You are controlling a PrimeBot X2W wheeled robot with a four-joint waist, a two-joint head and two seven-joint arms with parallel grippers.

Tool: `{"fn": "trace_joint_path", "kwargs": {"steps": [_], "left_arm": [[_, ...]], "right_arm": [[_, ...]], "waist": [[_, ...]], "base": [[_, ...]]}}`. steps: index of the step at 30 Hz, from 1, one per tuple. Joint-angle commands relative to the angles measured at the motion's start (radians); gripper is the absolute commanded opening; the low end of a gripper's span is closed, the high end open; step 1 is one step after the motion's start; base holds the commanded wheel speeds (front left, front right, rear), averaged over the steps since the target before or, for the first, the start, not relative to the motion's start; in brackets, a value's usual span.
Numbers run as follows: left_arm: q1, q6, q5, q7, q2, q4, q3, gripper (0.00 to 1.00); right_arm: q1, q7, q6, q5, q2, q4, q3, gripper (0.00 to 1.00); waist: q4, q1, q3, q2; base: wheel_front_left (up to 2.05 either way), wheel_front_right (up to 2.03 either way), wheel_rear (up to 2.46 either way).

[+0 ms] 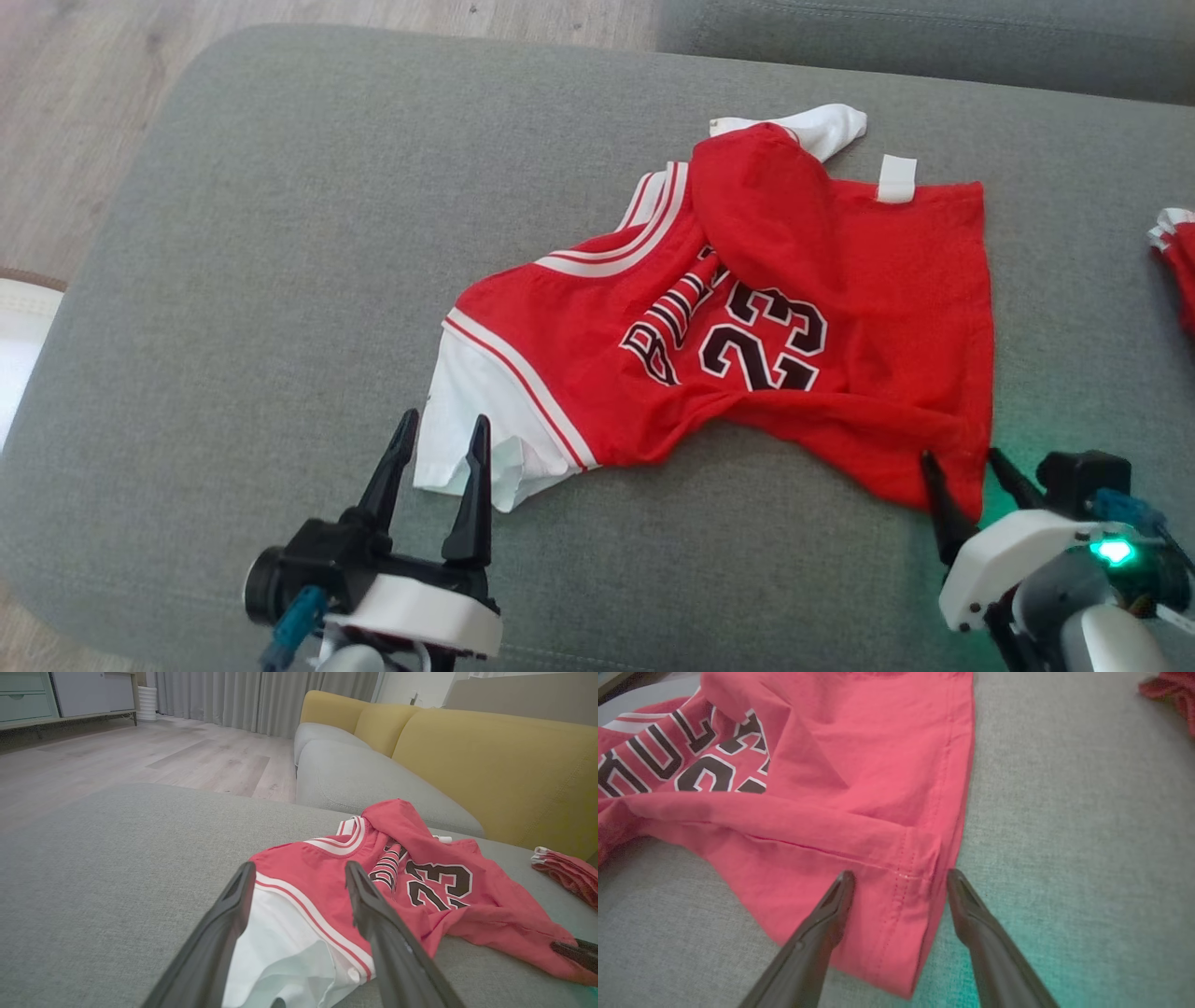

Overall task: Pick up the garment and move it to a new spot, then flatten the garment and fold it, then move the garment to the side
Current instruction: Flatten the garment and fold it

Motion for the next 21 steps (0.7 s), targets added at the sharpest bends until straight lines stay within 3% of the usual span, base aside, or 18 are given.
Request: {"fn": "trace_joint_path", "kwargs": {"steps": [1,5,8,12,13,21], "left_arm": [[-0.036,0.003,0.01,-0.002,0.017,-0.032,0.025,1.0],[-0.033,0.006,0.009,-0.002,0.021,-0.032,0.026,1.0],[-0.031,0.008,0.008,-0.001,0.025,-0.033,0.026,1.0],[-0.032,0.011,0.008,0.0,0.028,-0.037,0.024,1.0],[-0.032,0.012,0.008,0.001,0.028,-0.038,0.024,1.0],[-0.031,0.017,0.004,0.001,0.032,-0.039,0.023,1.0]], "right_arm": [[-0.03,0.009,0.007,0.021,-0.003,-0.025,0.032,1.0],[-0.041,0.007,0.007,0.048,-0.011,-0.013,0.051,1.0],[-0.057,0.004,0.007,0.063,-0.017,-0.003,0.077,0.44],[-0.089,-0.021,0.007,0.072,-0.032,0.003,0.097,0.05],[-0.097,-0.033,0.007,0.072,-0.035,0.0,0.1,0.0],[-0.069,-0.073,0.007,0.055,-0.06,-0.101,0.13,0.0]], "waist": [[0.002,0.0,0.0,0.0],[0.001,0.0,-0.001,0.0],[-0.003,0.0,-0.002,0.0],[-0.013,0.0,0.0,0.0],[-0.015,0.0,0.0,0.0],[-0.037,0.0,-0.007,0.0]], "base": [[0.0,0.0,0.0],[0.0,0.0,0.0],[0.0,0.0,0.0],[0.0,0.0,0.0],[0.0,0.0,0.0],[0.0,0.0,0.0]]}}
